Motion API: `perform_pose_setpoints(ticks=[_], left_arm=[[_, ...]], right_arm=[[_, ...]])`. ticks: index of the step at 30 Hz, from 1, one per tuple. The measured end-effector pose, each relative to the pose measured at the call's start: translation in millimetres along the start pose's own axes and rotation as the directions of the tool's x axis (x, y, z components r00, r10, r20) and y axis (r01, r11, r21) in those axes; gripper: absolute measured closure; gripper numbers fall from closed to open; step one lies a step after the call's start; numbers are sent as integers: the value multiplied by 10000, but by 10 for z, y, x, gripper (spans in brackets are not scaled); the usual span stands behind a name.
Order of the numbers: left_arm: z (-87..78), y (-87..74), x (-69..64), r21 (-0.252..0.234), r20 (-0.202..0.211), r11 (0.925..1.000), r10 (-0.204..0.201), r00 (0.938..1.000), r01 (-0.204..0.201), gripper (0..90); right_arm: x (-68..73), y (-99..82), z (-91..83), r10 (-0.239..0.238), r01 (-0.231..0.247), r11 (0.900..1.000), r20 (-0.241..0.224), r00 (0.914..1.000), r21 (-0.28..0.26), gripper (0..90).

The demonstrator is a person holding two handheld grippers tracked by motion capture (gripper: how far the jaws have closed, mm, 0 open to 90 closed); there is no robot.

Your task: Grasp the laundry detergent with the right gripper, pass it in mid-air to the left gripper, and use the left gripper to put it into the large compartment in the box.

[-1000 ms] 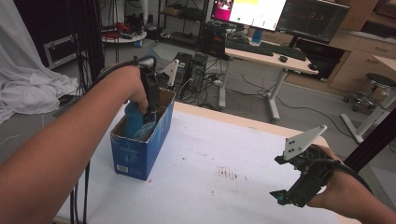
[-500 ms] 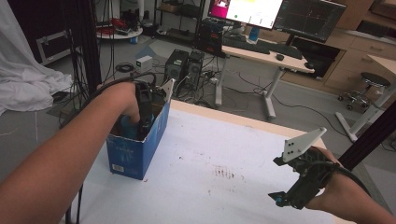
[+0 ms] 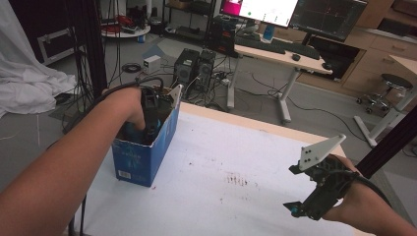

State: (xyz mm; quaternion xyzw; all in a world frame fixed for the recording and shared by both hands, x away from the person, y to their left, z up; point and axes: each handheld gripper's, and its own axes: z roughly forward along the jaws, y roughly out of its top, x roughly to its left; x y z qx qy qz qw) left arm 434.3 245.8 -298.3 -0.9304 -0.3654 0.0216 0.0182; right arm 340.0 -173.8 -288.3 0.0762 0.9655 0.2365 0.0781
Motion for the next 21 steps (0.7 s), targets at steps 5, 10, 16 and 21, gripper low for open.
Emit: perform_pose_setpoints(ticks=[5,10,16,21], left_arm=[[-23,-15,-5,-60,30,10000,26,10000,-26,289],[-99,-31,-32,-153,93,9998,152,9998,-150,270],[-291,-59,-58,-415,26,9989,196,9998,-194,238],[-534,-87,-82,-590,-256,9980,227,9994,-242,211]], right_arm=[[-1,6,11,-25,25,10000,1,10000,-6,9],[-10,4,8,-35,35,10000,-11,10000,-6,9],[-25,-2,3,-15,15,10000,-57,10000,1,9],[-53,-1,-8,53,-52,9999,-66,10000,102,9]])
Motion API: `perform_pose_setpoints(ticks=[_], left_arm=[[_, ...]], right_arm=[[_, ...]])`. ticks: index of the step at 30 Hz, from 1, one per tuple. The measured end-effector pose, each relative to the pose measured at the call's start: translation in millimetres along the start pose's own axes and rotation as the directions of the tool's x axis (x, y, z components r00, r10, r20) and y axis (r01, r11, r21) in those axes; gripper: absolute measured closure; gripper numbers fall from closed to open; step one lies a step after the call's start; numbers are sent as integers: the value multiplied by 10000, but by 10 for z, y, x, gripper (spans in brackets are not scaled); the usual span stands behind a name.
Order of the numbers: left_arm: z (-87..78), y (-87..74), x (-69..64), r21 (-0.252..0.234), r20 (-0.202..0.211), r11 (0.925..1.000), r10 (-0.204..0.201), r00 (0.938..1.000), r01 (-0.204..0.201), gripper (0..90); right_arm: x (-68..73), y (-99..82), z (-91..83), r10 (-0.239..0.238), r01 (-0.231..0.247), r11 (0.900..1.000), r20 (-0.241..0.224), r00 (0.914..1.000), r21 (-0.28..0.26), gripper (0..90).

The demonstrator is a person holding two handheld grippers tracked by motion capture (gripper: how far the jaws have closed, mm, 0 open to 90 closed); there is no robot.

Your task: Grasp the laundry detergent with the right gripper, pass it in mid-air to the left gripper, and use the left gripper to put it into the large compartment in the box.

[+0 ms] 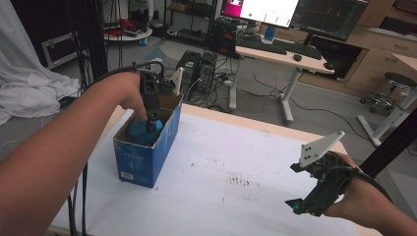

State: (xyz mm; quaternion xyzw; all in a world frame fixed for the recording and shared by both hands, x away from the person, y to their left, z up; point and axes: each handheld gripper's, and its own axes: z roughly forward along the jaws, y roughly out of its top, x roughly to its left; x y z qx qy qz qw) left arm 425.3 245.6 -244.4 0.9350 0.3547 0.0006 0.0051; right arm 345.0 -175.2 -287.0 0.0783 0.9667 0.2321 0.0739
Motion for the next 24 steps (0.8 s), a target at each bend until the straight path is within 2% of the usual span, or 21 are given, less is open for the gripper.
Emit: perform_pose_setpoints(ticks=[2,7,10,11,12,14,15,18,24], left_arm=[[-37,0,-7,-11,-44,10000,-28,10000,28,180],[-250,22,-91,-107,-49,9996,265,9996,-266,160],[-349,49,-164,-179,-45,9975,676,9977,-677,112],[-349,49,-164,-179,-45,9975,676,9977,-677,111],[-408,74,-223,-268,29,9949,969,9953,-968,111],[-432,89,-257,-305,61,9937,1082,9941,-1079,111],[-474,128,-337,-312,66,9891,1440,9896,-1437,111],[-497,179,-442,-351,135,9824,1840,9828,-1835,86],[-493,310,-638,-279,260,9616,2737,9615,-2730,60]], right_arm=[[-7,0,1,0,0,10000,-25,10000,7,9],[-58,20,-20,-26,28,9998,-102,9999,176,9],[-74,30,-23,-44,48,9996,-142,9999,281,9],[-84,33,-22,-53,60,9993,-199,9998,361,9],[-94,37,-23,-62,73,9992,-265,9996,404,9],[-111,41,-23,-37,52,9990,-334,9994,437,9],[-122,44,-25,-43,61,9988,-383,9993,482,9],[-156,60,-25,-74,106,9979,-491,9988,646,9],[-208,114,-45,-161,214,9958,-601,9981,894,9]])
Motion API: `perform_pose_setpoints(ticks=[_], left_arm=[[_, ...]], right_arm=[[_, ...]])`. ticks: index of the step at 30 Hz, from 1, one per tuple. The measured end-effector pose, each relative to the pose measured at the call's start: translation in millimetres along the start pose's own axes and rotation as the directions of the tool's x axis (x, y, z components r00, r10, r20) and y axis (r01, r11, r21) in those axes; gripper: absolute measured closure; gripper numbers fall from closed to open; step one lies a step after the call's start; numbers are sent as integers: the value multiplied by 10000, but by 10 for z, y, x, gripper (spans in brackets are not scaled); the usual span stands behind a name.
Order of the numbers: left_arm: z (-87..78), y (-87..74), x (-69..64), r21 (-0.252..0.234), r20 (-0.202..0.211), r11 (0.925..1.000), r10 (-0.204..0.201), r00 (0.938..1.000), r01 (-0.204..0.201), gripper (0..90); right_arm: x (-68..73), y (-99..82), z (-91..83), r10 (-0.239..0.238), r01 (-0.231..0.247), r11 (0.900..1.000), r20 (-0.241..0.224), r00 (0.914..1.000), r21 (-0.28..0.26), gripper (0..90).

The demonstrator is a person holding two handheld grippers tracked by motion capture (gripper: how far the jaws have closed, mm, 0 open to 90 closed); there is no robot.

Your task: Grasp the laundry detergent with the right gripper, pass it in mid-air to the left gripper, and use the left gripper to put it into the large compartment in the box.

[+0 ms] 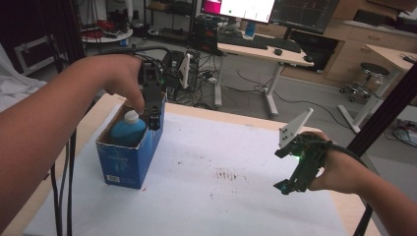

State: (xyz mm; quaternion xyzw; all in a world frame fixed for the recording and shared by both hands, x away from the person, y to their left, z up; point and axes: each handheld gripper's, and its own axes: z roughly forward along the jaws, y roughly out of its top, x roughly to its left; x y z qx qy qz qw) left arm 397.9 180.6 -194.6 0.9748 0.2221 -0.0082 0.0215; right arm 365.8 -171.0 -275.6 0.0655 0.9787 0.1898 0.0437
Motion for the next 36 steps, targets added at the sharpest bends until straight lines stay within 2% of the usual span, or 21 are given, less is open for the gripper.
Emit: perform_pose_setpoints(ticks=[3,6,7,8,11,13,14,15,16,19,20,21,22,23,31,36], left_arm=[[15,86,-56,46,161,9988,487,9987,-488,59],[53,166,-104,36,275,9959,900,9956,-902,55],[70,194,-117,102,271,9945,1040,9942,-1044,29],[70,194,-117,102,271,9945,1040,9942,-1044,23],[141,298,-166,141,505,9864,1629,9854,-1638,16],[156,322,-179,132,575,9850,1713,9835,-1723,16],[172,344,-188,73,680,9843,1752,9822,-1761,16],[187,368,-195,47,777,9830,1825,9801,-1835,16],[221,417,-206,-6,790,9795,2011,9764,-2017,16],[267,480,-227,125,807,9741,2241,9712,-2258,16],[267,480,-227,125,807,9741,2241,9712,-2258,16],[290,510,-239,124,867,9698,2415,9665,-2435,16],[290,510,-239,124,867,9698,2415,9665,-2435,16],[303,530,-247,64,802,9658,2577,9629,-2590,16],[315,553,-187,-29,774,9645,2636,9615,-2642,16],[316,539,-170,-59,814,9652,2610,9619,-2614,16]], right_arm=[[-10,34,-29,-130,131,9999,-69,9999,68,9],[-31,79,-61,-278,283,9985,-112,9996,459,9],[-45,96,-69,-378,385,9979,-139,9992,512,9],[-45,96,-69,-378,385,9979,-139,9992,512,9],[-91,150,-97,-519,530,9941,-141,9986,948,9],[-117,168,-101,-668,685,9882,-168,9976,1374,9],[-117,168,-101,-668,685,9882,-168,9976,1374,9],[-135,185,-110,-668,692,9831,-194,9976,1694,9],[-152,193,-115,-707,732,9816,-208,9973,1764,9],[-180,199,-116,-722,762,9797,-285,9970,1852,9],[-186,197,-117,-705,750,9784,-301,9971,1926,9],[-197,194,-119,-738,788,9757,-317,9968,2043,9],[-197,194,-119,-738,788,9757,-317,9968,2043,9],[-234,177,-139,-709,764,9712,-322,9970,2256,9],[-418,117,-265,-449,478,9677,-173,9988,2475,9],[-431,139,-248,-476,526,9654,-258,9985,2554,9]])
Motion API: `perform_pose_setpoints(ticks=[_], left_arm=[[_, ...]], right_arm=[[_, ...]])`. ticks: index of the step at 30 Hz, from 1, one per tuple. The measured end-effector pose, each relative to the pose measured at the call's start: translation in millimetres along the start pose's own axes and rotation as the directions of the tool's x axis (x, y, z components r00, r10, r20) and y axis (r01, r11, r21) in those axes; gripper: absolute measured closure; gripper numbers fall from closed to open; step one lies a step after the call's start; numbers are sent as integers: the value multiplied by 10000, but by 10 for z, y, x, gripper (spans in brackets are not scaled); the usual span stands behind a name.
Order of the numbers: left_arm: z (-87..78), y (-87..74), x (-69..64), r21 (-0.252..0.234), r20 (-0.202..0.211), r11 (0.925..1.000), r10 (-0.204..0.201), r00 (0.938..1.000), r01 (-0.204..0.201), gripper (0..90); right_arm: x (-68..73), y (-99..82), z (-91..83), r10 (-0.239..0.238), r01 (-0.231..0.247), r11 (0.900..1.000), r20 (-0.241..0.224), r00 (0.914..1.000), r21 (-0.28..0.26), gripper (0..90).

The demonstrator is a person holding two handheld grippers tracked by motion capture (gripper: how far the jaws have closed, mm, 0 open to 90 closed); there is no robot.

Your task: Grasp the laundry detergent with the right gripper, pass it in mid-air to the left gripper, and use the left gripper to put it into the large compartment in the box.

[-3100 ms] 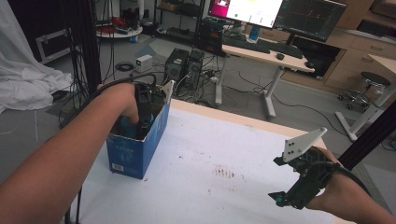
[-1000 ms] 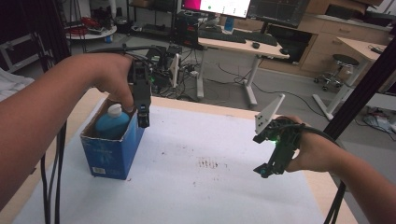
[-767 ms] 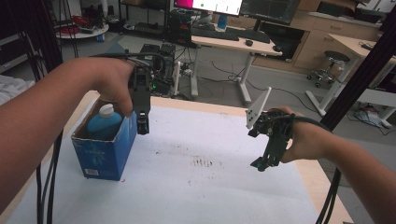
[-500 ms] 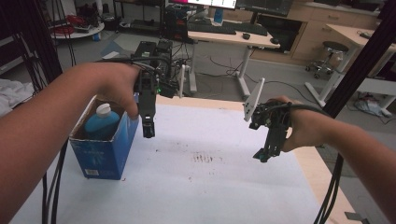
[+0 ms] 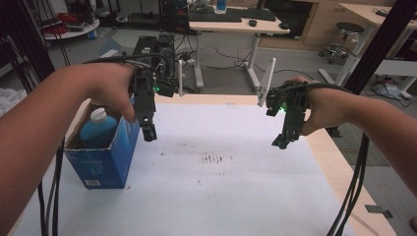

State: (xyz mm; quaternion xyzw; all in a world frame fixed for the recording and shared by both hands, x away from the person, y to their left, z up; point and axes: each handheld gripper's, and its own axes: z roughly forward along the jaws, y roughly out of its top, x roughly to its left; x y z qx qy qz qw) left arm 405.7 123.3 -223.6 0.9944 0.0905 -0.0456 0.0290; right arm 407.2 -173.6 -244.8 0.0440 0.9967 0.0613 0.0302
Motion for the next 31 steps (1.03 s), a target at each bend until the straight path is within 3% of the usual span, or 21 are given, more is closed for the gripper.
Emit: perform_pose_setpoints(ticks=[31], left_arm=[[106,107,-23,234,72,9996,133,9999,-134,16]], right_arm=[[38,-19,58,-36,36,10000,82,10000,80,9]])
